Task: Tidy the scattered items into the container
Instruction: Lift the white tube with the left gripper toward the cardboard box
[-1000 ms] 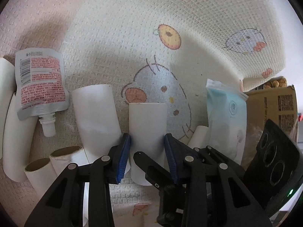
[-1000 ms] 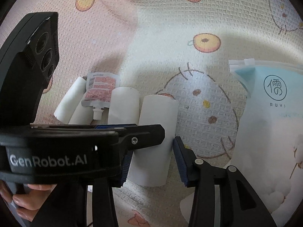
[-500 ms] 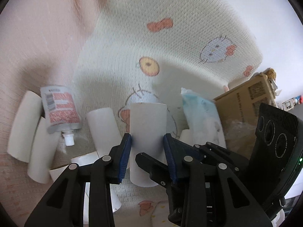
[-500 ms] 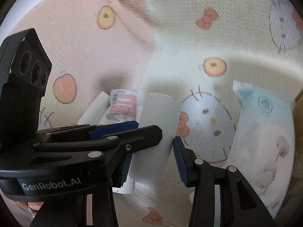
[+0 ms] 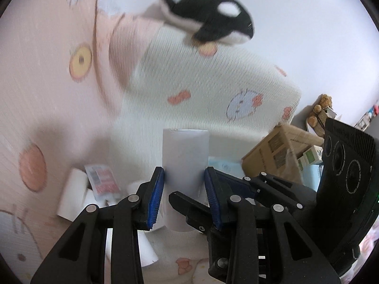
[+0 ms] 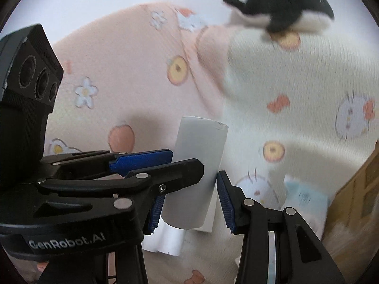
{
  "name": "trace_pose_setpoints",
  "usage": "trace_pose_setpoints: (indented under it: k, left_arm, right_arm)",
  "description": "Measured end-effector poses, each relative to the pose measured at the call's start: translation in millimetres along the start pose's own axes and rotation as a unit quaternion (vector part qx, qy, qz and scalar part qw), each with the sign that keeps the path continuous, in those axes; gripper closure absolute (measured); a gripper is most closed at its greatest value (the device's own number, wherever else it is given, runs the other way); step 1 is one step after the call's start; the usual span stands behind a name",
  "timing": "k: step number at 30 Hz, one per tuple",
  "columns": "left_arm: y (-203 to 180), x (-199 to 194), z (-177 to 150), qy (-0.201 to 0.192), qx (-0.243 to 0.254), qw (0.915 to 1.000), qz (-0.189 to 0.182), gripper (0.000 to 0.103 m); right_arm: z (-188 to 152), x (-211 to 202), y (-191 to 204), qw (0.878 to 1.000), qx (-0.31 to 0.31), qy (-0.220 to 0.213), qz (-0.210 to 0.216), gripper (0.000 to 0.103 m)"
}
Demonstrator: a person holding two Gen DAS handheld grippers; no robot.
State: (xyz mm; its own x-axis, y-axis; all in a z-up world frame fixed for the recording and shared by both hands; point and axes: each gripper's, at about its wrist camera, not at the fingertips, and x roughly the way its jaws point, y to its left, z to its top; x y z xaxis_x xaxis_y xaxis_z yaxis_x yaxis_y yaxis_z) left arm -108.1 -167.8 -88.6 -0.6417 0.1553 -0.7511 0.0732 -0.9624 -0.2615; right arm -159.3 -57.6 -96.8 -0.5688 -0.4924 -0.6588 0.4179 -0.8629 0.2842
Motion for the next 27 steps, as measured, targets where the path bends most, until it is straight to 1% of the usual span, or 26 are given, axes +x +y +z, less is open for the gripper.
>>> trace_pose_setpoints:
  k: [4,7,12,19,27]
  left_arm:
    - [-15,-18,6,-0.037,0.016,0.9992,0.007,0.065]
    - [-23,-27,10,-0.049,0.019,0.9986,0.005,0.065]
    - [-44,-39,13,-0.072,0.031,0.9969,0.006,0.066]
    - [-85,-55,14,-0.085,0.048,0.9952,0.005,0.066]
    - [-137,-49,16,-0.082,0.082,0.9932,-0.005,0.066]
  right_arm:
    - [12,-18,5,1.0,-0.009,-0.021,0.0,0.062]
    - [19,-34,9,0.999,-0.02,-0.033,-0.008,0.062]
    - [29,-60,13,0.998,-0.032,-0.051,-0.032,0.062]
    - [29,-100,6,0.996,-0.04,-0.071,-0.041,0.062]
    - [17,-145,-18,0.994,-0.019,-0.092,-0.062,0.062]
